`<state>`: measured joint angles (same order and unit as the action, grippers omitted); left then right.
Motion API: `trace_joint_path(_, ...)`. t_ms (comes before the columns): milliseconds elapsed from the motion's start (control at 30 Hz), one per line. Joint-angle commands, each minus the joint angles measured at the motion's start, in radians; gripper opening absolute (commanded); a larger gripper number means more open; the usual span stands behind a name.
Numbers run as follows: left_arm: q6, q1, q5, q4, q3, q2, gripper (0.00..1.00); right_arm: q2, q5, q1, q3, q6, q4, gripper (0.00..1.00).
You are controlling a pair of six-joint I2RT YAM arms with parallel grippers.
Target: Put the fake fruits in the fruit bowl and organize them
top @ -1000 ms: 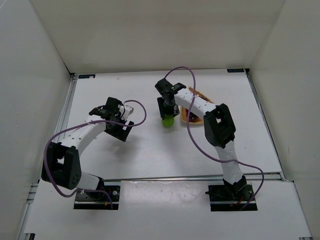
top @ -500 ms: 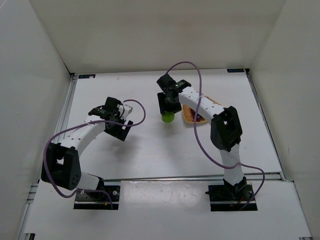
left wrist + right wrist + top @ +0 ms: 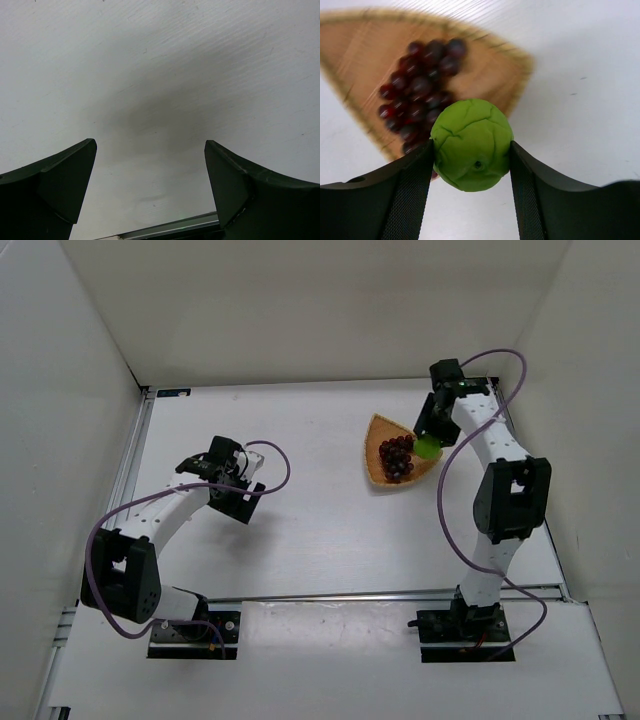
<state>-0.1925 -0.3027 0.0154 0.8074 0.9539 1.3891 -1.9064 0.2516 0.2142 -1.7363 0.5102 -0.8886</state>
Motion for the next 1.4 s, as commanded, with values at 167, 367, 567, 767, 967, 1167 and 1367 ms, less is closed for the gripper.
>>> trace_joint_path(167, 0.01, 0.005, 0.004, -0.013, -0.006, -0.032, 1.0, -0.107, 0.005, -0.078, -0.081, -0.036, -0.016, 0.2)
trace_joint_path(367, 0.01, 0.005, 0.024, -0.013, 0.005, -0.022, 1.0, -0.161, -0.017, -0.078, -0.1, -0.036, -0.016, 0.38)
trace_joint_path(567, 0.01, 0.005, 0.024, -0.013, 0.005, -0.022, 1.0, -0.126, -0.017, -0.078, -0.1, -0.045, -0.026, 1.0)
trace_joint_path(767, 0.019, 0.016, 0.058, -0.013, 0.014, -0.032, 1.0, 0.071, 0.032, -0.078, -0.056, -0.055, -0.026, 1.0)
trace_joint_path(967, 0.053, 0.066, 0.07, -0.013, 0.023, -0.051, 1.0, 0.347, 0.031, -0.186, 0.11, -0.004, -0.015, 1.0)
trace_joint_path(1167, 0.044, 0.164, 0.081, -0.004, -0.032, -0.186, 1.0, 0.558, 0.017, -0.324, 0.433, -0.002, -0.006, 1.0)
trace_joint_path(1367, 0.015, 0.249, 0.15, -0.004, -0.084, -0.376, 1.0, 0.691, -0.067, -0.47, 0.656, -0.012, 0.025, 1.0)
